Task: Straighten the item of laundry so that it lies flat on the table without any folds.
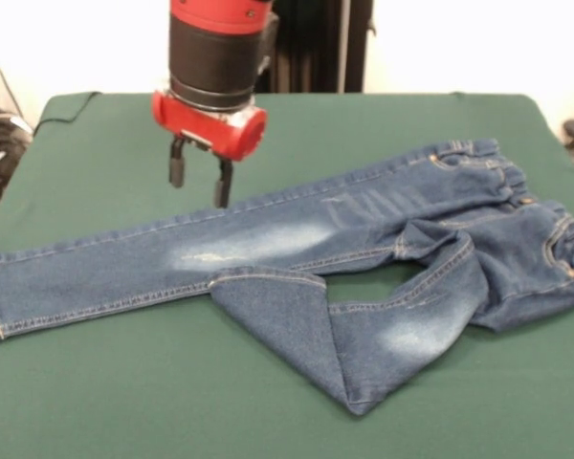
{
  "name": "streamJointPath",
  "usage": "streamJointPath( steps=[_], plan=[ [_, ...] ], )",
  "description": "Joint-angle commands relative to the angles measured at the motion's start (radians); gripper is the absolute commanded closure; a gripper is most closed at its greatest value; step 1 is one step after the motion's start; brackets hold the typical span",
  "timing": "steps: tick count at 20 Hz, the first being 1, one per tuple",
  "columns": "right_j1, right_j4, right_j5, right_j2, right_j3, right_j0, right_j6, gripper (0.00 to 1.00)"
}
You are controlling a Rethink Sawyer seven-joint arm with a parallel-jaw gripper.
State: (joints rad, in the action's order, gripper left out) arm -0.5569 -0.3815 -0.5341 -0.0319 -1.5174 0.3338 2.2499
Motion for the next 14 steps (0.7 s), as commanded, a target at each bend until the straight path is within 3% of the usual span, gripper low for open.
streamJointPath(
  steps=[1, 11, 14],
  plan=[
    [0.122, 0.093, 0.125, 0.058, -0.038, -0.101, 0.31, 0.0],
    [0.228, 0.174, 0.276, 0.12, 0.021, -0.164, 0.31, 0.0],
    [0.239, 0.207, 0.326, 0.094, 0.018, -0.157, 0.277, 0.0]
  ],
)
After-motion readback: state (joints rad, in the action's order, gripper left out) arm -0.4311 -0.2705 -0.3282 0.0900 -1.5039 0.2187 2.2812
